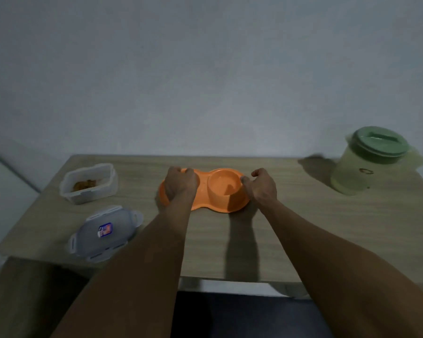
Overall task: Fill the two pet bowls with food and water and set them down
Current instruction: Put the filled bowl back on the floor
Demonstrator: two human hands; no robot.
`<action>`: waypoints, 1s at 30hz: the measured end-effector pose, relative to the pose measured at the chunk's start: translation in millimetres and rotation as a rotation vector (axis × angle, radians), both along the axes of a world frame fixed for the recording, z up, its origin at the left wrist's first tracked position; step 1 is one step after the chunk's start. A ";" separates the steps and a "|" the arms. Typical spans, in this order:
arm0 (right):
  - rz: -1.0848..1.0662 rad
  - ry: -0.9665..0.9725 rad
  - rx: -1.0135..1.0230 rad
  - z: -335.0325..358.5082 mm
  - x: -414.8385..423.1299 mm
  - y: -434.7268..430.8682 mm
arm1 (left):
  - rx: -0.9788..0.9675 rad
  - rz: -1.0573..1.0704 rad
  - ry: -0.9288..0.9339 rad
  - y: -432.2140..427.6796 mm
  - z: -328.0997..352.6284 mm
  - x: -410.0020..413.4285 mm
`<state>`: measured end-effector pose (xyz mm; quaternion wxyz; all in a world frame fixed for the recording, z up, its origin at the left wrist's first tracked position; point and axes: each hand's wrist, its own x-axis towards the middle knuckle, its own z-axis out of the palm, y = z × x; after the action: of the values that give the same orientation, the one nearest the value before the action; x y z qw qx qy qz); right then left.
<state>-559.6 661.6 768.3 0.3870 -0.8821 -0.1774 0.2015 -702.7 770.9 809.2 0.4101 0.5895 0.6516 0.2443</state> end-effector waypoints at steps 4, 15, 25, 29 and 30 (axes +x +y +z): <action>-0.094 0.055 -0.070 -13.5 -7.2 14.6 | -0.093 0.014 0.160 22.1 -14.6 -22.8; -0.219 0.093 -0.184 -23.2 -8.7 33.1 | -0.164 -0.079 0.258 50.4 -29.8 -36.0; -0.213 0.034 -0.186 -14.8 -12.9 28.4 | -0.174 -0.095 0.270 54.9 -23.2 -43.8; -0.225 0.026 -0.181 -5.1 -16.5 22.8 | -0.200 -0.117 0.197 48.6 -10.3 -44.8; -0.227 0.023 -0.176 -1.3 -17.5 20.3 | -0.197 -0.124 0.184 46.9 -7.5 -45.5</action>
<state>-577.1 681.9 767.0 0.3303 -0.9248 -0.0536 0.1812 -748.2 817.9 801.7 0.4189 0.6055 0.6695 0.0983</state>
